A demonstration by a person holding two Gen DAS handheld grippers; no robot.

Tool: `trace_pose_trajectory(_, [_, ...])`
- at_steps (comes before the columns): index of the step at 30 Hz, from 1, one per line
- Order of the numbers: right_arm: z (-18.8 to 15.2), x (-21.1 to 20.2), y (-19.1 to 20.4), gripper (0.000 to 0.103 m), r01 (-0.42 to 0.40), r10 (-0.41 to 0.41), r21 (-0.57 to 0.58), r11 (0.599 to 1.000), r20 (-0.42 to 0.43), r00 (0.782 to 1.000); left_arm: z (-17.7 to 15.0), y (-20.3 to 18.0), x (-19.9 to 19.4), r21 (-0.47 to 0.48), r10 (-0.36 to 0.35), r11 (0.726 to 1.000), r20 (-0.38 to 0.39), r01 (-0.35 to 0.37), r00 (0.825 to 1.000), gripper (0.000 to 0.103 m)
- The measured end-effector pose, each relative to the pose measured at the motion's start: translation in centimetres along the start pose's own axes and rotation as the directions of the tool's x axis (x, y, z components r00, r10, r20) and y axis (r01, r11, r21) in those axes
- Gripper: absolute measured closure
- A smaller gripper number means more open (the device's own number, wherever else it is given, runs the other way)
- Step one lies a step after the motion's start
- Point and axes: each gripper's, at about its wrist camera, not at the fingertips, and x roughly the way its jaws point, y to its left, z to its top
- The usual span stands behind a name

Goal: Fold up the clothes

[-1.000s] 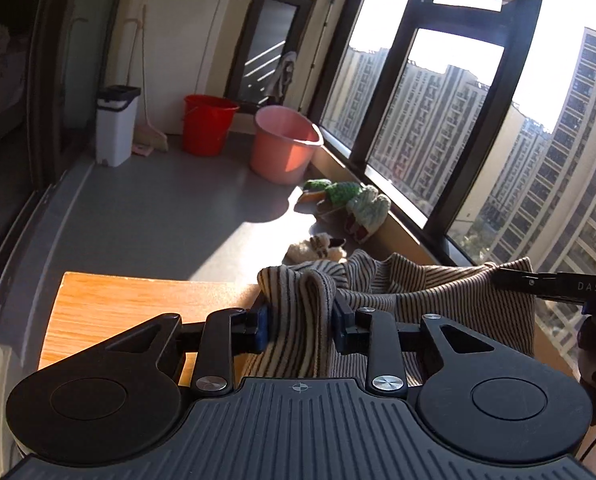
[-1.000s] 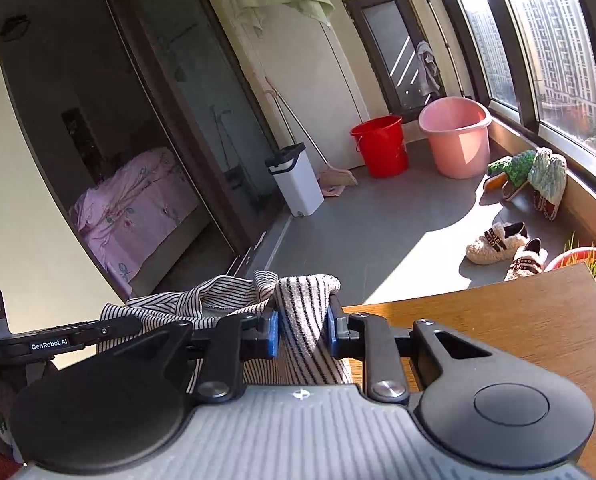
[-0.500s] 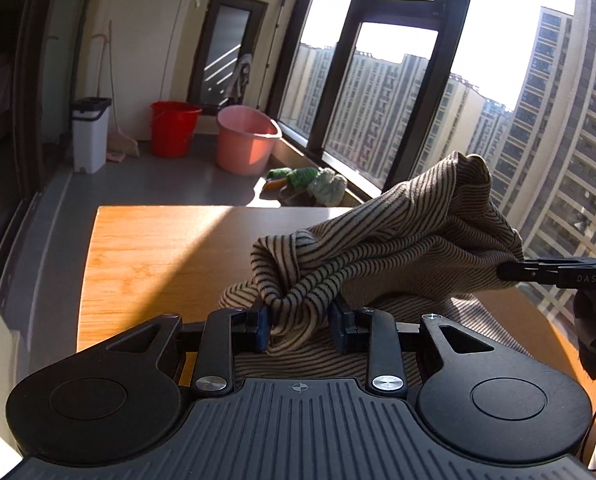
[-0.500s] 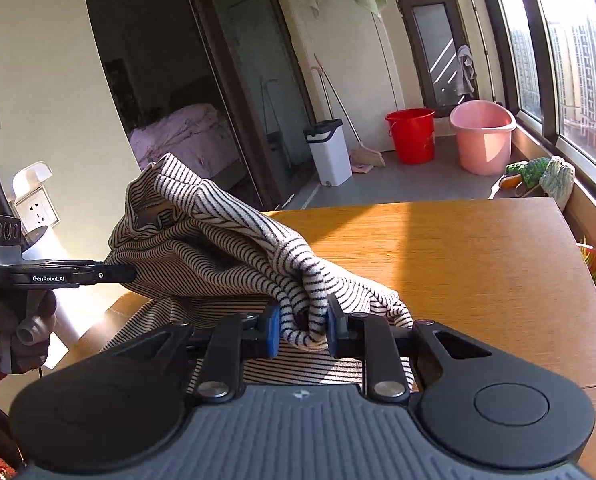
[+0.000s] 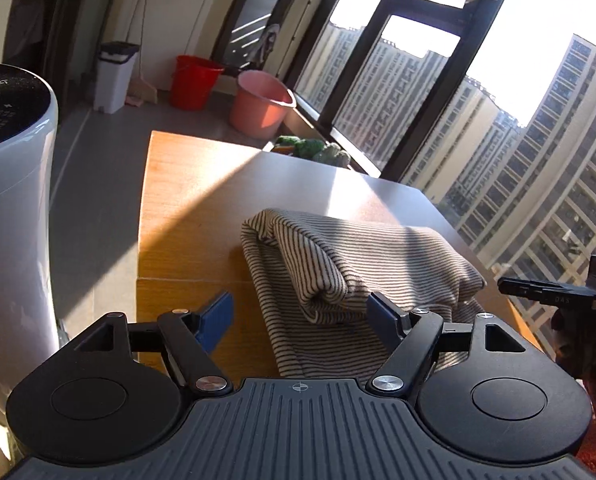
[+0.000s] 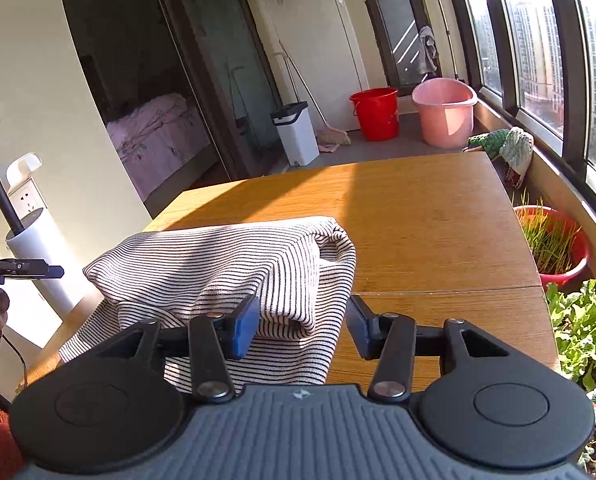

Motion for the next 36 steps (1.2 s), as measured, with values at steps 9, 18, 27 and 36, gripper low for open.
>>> trace_pose_trajectory(9, [0.7, 7.3, 0.3, 0.043, -0.047, 0.054, 0.181, 0.982, -0.03, 0.998, 1.3, -4.1, 8.7, 0.005, 0.097, 0.995, -0.077, -0.097, 0.992, 0.011])
trace_pose_trajectory(18, [1.1, 12.3, 1.4, 0.047, -0.001, 0.004, 0.105, 0.994, -0.025, 1.0, 1.2, -4.1, 14.8, 0.048, 0.134, 0.99, -0.082, -0.131, 0.988, 0.032])
trace_pose_trajectory(27, [6.0, 17.3, 0.2, 0.055, 0.063, -0.062, 0.087, 0.994, -0.014, 0.998, 6.4, -2.5, 20.4, 0.065, 0.192, 0.98, -0.047, -0.189, 0.98, 0.044])
trace_pose_trajectory(36, [5.2, 11.6, 1.2, 0.068, -0.059, 0.053, 0.107, 0.992, 0.058, 0.997, 5.8, -4.5, 13.0, 0.065, 0.074, 0.995, 0.004, -0.074, 0.997, 0.067])
